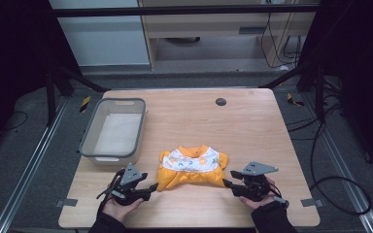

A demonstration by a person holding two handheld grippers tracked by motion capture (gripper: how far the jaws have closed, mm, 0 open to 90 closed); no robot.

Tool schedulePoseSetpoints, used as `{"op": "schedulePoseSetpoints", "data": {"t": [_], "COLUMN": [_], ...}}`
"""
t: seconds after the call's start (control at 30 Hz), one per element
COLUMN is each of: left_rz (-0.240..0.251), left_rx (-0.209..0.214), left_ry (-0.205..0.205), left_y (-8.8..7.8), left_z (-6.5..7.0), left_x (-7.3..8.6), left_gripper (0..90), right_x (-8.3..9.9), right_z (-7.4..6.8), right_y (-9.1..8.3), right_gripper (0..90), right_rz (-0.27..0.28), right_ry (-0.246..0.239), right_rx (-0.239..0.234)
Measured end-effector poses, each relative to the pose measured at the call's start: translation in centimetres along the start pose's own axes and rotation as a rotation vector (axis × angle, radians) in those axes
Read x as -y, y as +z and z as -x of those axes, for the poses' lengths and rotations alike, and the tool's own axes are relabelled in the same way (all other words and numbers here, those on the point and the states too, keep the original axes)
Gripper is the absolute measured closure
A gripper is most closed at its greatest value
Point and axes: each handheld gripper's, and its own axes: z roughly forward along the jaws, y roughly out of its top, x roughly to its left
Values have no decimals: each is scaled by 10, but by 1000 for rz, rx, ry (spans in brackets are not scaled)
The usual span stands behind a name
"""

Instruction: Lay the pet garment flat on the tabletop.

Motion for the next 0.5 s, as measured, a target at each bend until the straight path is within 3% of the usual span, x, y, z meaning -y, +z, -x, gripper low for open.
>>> {"op": "schedulePoseSetpoints", "data": {"t": [0.33,0.5], "left_rz": [-31,-69], "left_rx": [22,48], "left_ry": [23,13], "left_y": [10,18], "left_z": [4,6], "left_x": [0,-1], "left_gripper": [469,571], "right_x": [5,6], "right_z": [-8,-4], "right_y": [18,25], "right_gripper": [560,599], "right_rz": [-71,-89], "right_ry": [-19,-2], "right_rx": [-20,-16]}}
